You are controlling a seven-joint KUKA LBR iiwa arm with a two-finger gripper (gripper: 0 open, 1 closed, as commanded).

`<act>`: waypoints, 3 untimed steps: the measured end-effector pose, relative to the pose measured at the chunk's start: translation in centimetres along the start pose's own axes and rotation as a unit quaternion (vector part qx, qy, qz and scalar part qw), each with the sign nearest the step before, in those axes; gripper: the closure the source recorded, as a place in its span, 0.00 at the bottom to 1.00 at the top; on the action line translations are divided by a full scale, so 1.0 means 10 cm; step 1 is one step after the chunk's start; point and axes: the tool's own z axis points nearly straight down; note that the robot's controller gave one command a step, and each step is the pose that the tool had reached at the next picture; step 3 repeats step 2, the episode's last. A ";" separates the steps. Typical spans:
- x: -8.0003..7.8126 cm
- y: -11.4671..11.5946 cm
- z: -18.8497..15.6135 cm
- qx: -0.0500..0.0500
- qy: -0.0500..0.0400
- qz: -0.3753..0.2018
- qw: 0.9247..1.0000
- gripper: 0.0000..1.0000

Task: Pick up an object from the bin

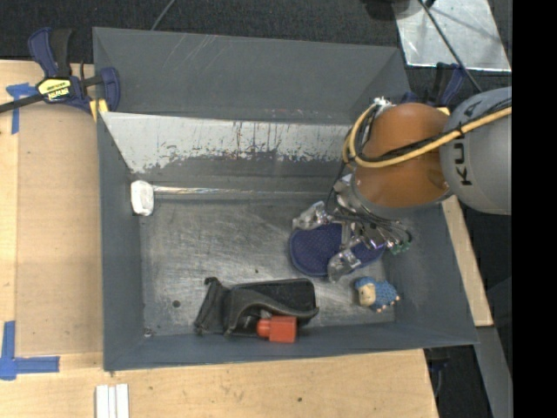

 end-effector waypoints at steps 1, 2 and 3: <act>-0.01 0.00 -0.01 0.000 -0.001 0.001 1.000 1.00; 0.27 -0.07 -1.27 0.002 -0.003 -0.032 0.999 1.00; 0.27 -0.07 -1.27 0.002 -0.003 -0.032 0.999 1.00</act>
Offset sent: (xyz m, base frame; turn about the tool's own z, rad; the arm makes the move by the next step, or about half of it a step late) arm 0.0000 0.0000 0.0000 0.0000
